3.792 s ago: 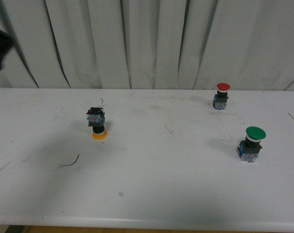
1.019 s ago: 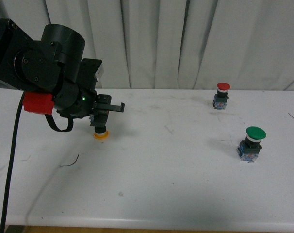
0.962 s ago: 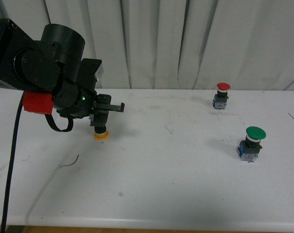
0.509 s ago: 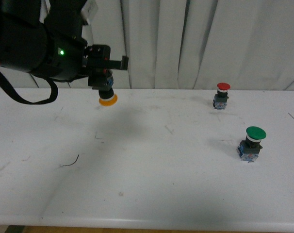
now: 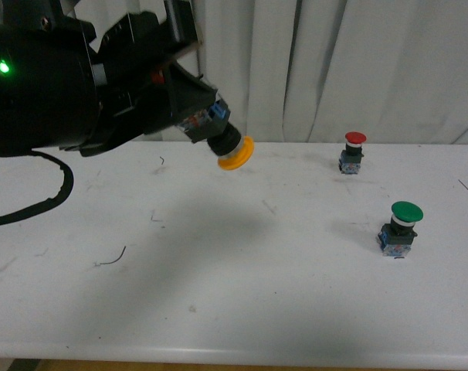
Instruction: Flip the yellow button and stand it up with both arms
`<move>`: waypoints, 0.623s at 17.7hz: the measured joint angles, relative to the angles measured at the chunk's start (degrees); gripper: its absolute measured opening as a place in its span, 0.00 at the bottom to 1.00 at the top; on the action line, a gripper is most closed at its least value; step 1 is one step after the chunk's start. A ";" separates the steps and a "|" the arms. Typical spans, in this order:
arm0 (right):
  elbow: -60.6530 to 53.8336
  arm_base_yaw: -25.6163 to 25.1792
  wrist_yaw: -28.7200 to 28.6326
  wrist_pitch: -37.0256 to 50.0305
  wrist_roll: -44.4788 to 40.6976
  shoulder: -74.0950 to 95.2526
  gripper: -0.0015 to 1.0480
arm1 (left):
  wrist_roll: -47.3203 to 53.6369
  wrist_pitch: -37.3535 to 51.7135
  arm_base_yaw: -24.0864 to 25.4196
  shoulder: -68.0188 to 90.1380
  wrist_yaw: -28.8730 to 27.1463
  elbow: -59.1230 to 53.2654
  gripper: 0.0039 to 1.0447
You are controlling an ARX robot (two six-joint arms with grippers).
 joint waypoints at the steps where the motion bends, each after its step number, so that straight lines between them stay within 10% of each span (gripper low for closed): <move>1: 0.00 0.00 -0.02 0.00 0.00 0.00 0.94 | -5.05 4.66 0.83 0.96 2.78 -0.52 0.33; 11: 0.00 0.00 0.00 0.00 0.00 0.00 0.94 | -40.81 35.82 2.47 9.57 9.11 -3.13 0.33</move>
